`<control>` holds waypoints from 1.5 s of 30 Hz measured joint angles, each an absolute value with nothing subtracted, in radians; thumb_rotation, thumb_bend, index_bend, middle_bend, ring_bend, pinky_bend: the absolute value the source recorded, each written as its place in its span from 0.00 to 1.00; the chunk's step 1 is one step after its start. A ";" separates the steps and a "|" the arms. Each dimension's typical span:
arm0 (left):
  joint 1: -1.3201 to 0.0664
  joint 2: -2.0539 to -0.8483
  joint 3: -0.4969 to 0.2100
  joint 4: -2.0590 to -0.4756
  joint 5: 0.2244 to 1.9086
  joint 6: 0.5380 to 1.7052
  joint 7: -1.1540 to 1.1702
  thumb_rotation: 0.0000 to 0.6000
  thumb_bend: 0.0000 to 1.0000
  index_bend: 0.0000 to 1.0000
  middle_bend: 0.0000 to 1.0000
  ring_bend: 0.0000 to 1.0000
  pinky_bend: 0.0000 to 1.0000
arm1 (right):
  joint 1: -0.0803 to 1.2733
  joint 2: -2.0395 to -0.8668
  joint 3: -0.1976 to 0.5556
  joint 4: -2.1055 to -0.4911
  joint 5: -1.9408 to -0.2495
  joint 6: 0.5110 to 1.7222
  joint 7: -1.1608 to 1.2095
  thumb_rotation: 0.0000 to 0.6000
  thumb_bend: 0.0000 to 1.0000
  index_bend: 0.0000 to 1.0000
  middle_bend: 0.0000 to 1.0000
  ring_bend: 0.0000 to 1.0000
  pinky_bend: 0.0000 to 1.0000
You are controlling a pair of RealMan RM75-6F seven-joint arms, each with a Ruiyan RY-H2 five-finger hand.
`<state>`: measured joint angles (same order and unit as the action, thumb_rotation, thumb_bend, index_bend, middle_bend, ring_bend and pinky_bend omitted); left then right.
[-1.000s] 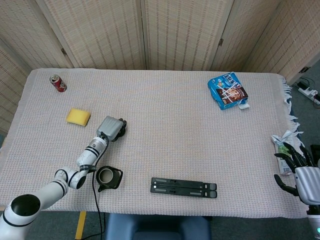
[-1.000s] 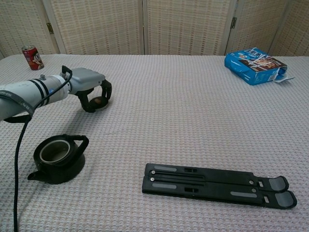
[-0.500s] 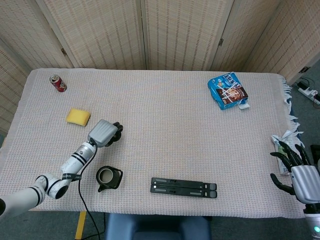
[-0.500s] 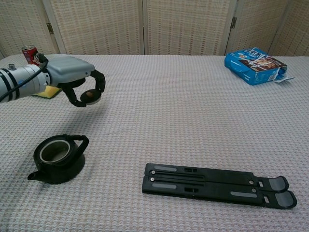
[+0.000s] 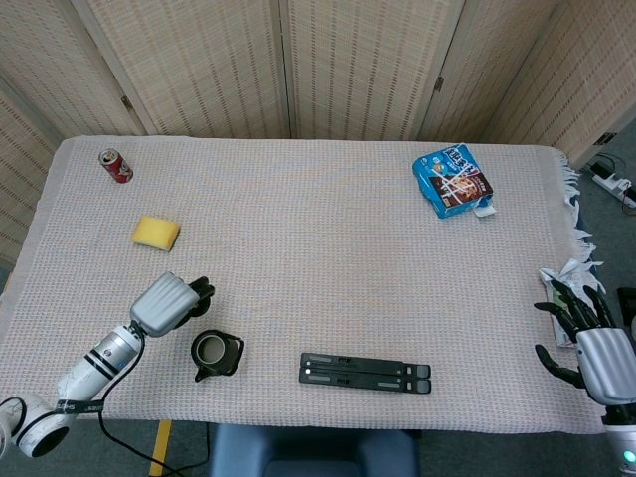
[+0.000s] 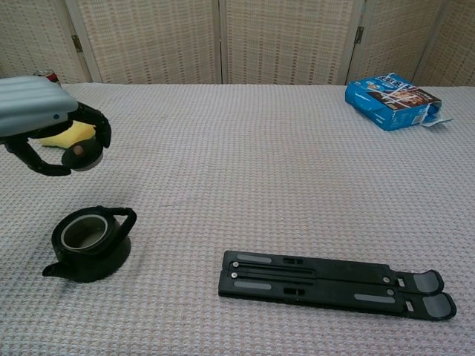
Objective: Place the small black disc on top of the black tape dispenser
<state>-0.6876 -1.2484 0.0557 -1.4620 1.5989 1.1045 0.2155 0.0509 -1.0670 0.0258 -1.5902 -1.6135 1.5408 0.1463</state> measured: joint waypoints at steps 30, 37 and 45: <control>-0.643 -1.239 0.113 -1.596 1.696 1.037 0.308 1.00 0.24 0.46 0.41 0.82 0.84 | 0.052 -1.071 0.023 -1.590 -1.607 1.537 0.146 1.00 0.35 0.25 0.10 0.19 0.00; -0.643 -1.231 0.103 -1.618 1.674 1.017 0.326 1.00 0.24 0.43 0.41 0.82 0.84 | 0.051 -1.074 0.022 -1.585 -1.603 1.537 0.150 1.00 0.35 0.25 0.10 0.19 0.00; -0.641 -1.220 0.098 -1.648 1.652 0.991 0.354 1.00 0.24 0.34 0.36 0.81 0.84 | 0.049 -1.075 0.024 -1.584 -1.603 1.542 0.151 1.00 0.35 0.25 0.10 0.19 0.00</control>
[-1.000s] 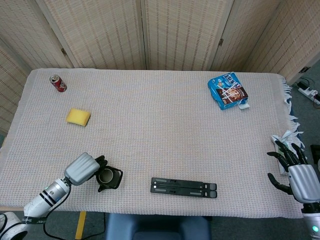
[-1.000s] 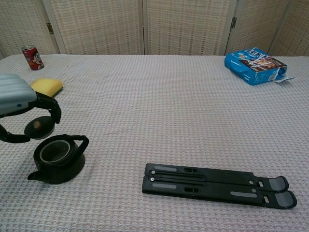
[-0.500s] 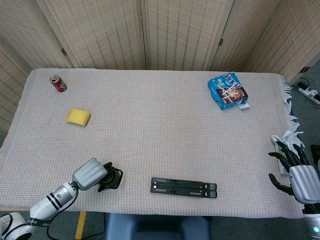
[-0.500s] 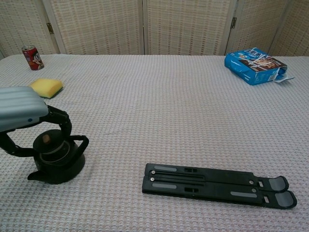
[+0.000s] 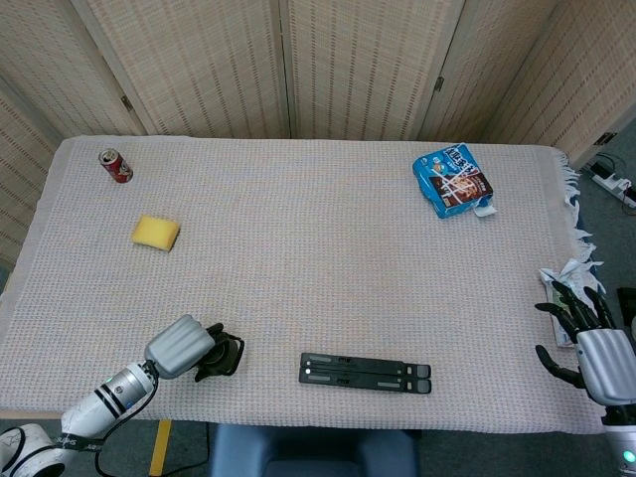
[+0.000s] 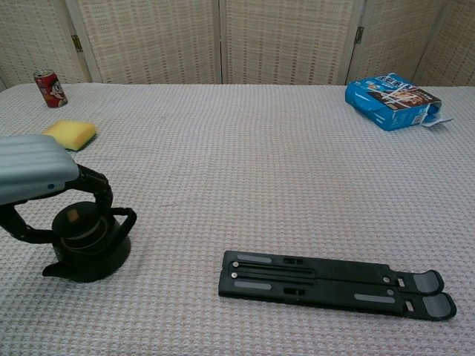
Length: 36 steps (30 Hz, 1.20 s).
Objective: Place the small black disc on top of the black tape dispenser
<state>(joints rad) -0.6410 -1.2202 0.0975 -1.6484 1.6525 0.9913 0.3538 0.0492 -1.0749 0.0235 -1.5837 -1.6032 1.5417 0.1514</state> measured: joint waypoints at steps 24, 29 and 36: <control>-0.622 -1.183 0.072 -1.727 1.570 0.966 0.457 1.00 0.24 0.14 0.20 0.79 0.84 | 0.051 -1.078 0.026 -1.579 -1.603 1.543 0.154 1.00 0.35 0.25 0.11 0.20 0.00; -0.611 -1.163 0.062 -1.756 1.537 0.975 0.492 1.00 0.24 0.13 0.17 0.78 0.84 | 0.052 -1.078 0.027 -1.581 -1.603 1.543 0.152 1.00 0.35 0.25 0.11 0.20 0.00; -0.593 -1.127 0.054 -1.805 1.519 0.998 0.513 1.00 0.24 0.21 0.17 0.78 0.84 | 0.052 -1.077 0.026 -1.585 -1.603 1.540 0.148 1.00 0.35 0.25 0.11 0.21 0.00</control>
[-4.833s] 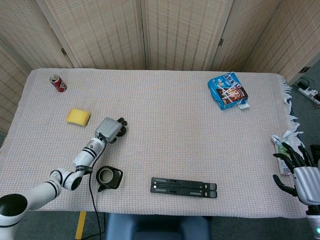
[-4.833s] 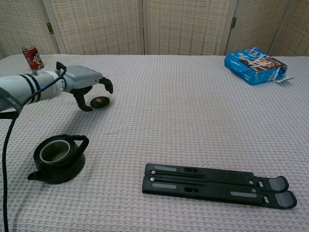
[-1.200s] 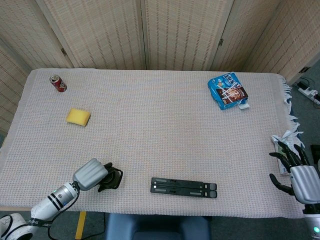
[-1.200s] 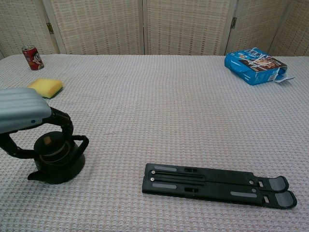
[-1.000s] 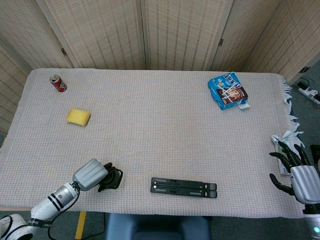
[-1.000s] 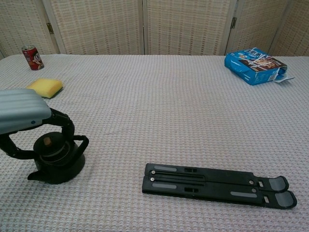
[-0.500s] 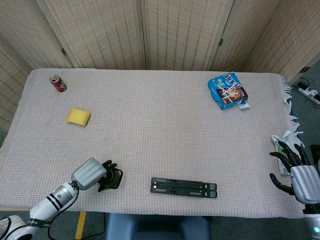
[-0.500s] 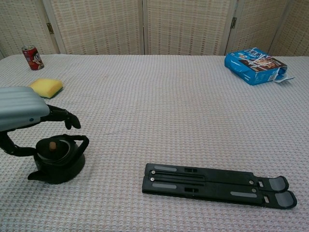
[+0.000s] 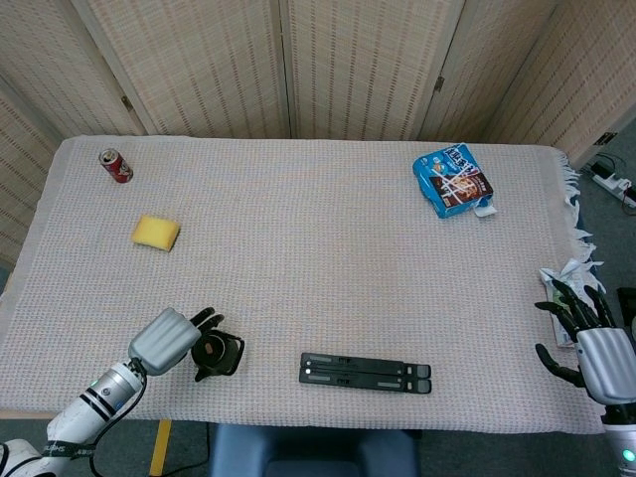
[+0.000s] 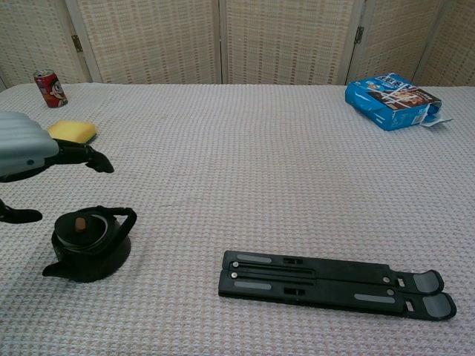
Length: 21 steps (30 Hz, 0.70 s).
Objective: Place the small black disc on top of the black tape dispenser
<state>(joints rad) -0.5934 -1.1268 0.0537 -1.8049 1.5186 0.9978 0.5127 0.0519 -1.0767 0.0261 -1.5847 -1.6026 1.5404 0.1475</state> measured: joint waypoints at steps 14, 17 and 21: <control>-0.556 -1.083 0.088 -1.880 1.474 0.989 0.585 1.00 0.24 0.33 0.17 0.78 0.84 | 0.059 -1.077 0.028 -1.589 -1.601 1.530 0.140 1.00 0.35 0.25 0.11 0.21 0.00; -0.554 -1.088 0.091 -1.880 1.471 0.982 0.594 1.00 0.24 0.33 0.17 0.78 0.84 | 0.060 -1.078 0.029 -1.589 -1.603 1.531 0.140 1.00 0.35 0.25 0.11 0.21 0.00; -0.552 -1.096 0.093 -1.878 1.466 0.975 0.599 1.00 0.24 0.32 0.17 0.78 0.84 | 0.059 -1.078 0.028 -1.588 -1.601 1.532 0.141 1.00 0.35 0.25 0.11 0.21 0.00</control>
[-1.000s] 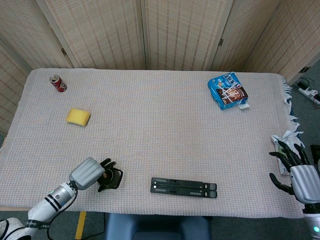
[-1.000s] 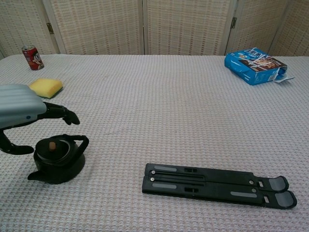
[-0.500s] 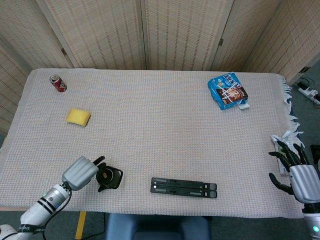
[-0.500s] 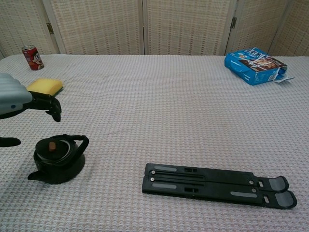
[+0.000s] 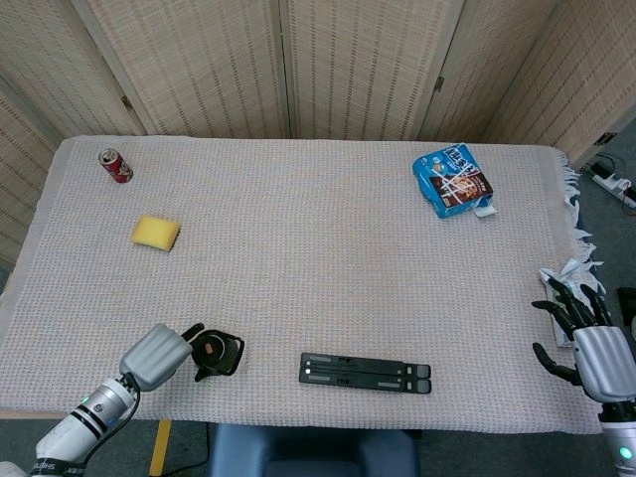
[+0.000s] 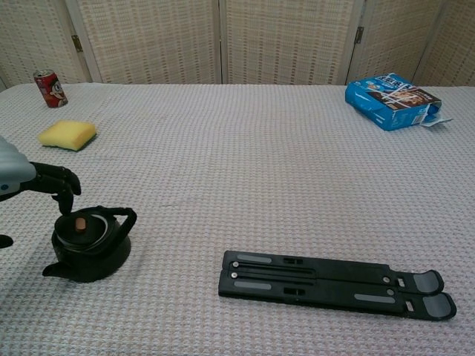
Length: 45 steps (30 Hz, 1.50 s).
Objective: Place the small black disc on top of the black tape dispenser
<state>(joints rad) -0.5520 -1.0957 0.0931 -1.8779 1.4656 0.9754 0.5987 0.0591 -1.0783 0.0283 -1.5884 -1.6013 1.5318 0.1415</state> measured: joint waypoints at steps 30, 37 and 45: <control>-0.489 -1.087 -0.021 -1.831 1.414 1.165 0.380 1.00 0.25 0.31 0.17 0.30 0.42 | 0.073 -1.054 0.027 -1.583 -1.601 1.506 0.172 1.00 0.35 0.25 0.11 0.19 0.00; -0.407 -1.088 -0.071 -1.786 1.305 1.293 0.313 1.00 0.27 0.24 0.18 0.20 0.22 | 0.092 -1.039 0.025 -1.569 -1.601 1.476 0.252 1.00 0.35 0.25 0.11 0.12 0.00; -0.275 -1.139 -0.064 -1.712 1.322 1.485 0.267 1.00 0.27 0.23 0.17 0.18 0.16 | 0.101 -1.052 0.020 -1.563 -1.609 1.471 0.296 1.00 0.35 0.25 0.11 0.13 0.00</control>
<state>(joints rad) -0.2755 -1.1391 -0.0638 -1.7116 1.3224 1.4853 0.2670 0.1007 -1.0518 0.0197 -1.5631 -1.6091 1.4712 0.2957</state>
